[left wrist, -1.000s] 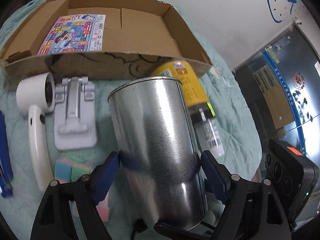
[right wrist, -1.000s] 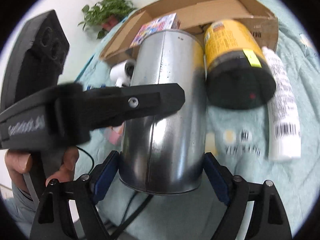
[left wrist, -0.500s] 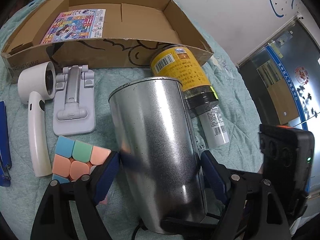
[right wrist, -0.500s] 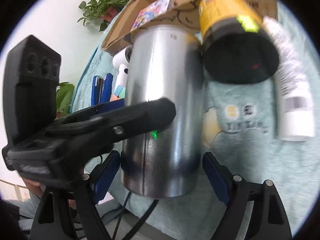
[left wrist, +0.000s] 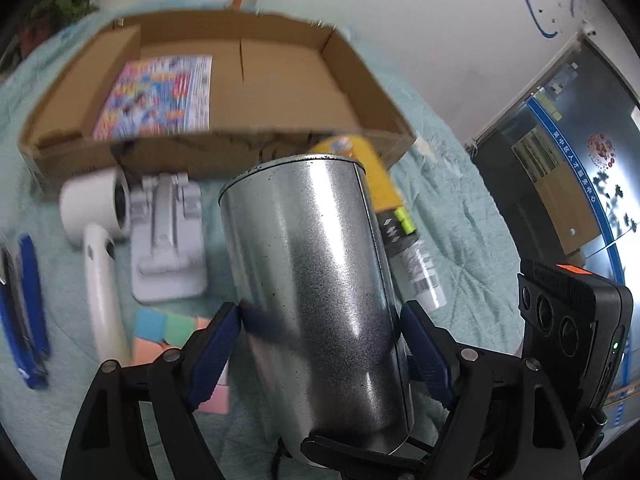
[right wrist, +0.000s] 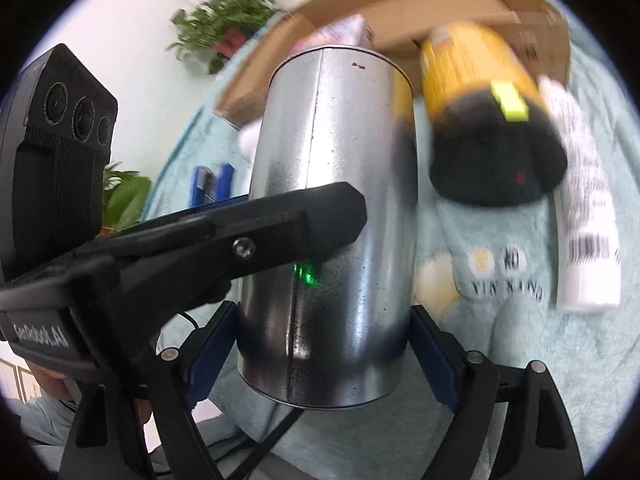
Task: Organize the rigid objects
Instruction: 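Carry the canister into the tray box beside the game box, release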
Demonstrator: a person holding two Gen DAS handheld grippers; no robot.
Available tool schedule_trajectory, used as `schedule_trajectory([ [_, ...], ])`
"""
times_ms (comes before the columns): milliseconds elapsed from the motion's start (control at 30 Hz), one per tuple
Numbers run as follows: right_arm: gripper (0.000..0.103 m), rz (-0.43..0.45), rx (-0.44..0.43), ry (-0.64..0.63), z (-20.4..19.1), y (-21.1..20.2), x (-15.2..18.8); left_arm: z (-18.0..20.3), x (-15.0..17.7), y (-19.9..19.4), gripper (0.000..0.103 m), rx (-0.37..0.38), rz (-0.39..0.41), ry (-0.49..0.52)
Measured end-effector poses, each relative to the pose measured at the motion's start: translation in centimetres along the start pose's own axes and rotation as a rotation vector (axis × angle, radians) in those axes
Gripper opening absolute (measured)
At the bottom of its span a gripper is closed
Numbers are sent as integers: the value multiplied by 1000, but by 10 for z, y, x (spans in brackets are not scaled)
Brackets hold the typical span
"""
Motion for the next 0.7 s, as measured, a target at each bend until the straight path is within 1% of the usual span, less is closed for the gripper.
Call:
schedule_trajectory([
  [100, 84, 78, 5, -50, -14, -23, -9, 12, -9, -34, 80, -30, 84, 47],
  [167, 84, 127, 3, -81, -22, -41, -20, 25, -22, -59, 79, -59, 145, 88],
  [267, 84, 163, 1, -120, -32, -62, -42, 36, -44, -86, 79, -96, 200, 128],
  [333, 84, 175, 12, -141, -36, -73, -58, 39, -61, -99, 79, -99, 218, 146],
  [400, 84, 176, 12, -146, -39, -83, -76, 36, -79, -111, 79, -87, 230, 132],
  [533, 84, 175, -32, -142, -35, -100, -113, 35, -123, -129, 77, -93, 261, 127],
  [600, 84, 159, -46, -135, -32, -104, -134, 31, -144, -135, 77, -91, 253, 132],
  [700, 84, 135, -58, -113, -26, -107, -159, 20, -180, -141, 76, -62, 228, 119],
])
Point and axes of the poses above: each gripper's, at about its wrist camera, not at the fingertips, and y roughly the way its jaws point, z to its right, x to its underside, the point moved 2 cm from there along y, roughly the way its jaws point, and after that the axes turned 13 degrees about -z, right-handed, at the moved point
